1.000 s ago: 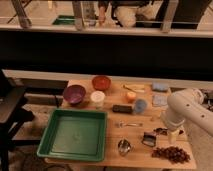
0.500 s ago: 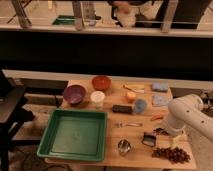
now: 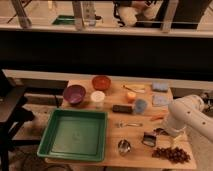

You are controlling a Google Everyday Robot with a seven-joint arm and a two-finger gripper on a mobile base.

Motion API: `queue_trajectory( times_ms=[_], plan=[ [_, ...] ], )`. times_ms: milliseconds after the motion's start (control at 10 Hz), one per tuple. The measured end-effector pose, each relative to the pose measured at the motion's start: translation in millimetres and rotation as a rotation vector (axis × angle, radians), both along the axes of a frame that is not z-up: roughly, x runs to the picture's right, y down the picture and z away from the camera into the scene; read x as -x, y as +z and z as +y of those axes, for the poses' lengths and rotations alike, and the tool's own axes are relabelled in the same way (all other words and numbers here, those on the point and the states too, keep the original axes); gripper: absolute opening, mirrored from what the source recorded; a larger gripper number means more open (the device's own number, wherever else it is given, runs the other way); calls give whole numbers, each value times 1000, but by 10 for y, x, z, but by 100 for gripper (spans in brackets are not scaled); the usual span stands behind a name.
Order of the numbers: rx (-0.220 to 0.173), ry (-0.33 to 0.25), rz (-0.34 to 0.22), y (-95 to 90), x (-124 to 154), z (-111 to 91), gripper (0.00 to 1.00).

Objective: Place pepper in red bowl

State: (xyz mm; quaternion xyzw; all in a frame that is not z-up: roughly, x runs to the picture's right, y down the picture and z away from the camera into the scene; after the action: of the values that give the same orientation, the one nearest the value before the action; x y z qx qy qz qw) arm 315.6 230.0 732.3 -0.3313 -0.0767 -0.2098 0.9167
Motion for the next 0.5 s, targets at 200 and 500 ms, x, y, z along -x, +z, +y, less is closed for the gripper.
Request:
queue_trajectory(
  times_ms=[200, 500],
  plan=[
    [-55, -20, 7, -36, 105, -260, 80],
    [-96, -11, 8, 168, 94, -518, 80]
  ],
)
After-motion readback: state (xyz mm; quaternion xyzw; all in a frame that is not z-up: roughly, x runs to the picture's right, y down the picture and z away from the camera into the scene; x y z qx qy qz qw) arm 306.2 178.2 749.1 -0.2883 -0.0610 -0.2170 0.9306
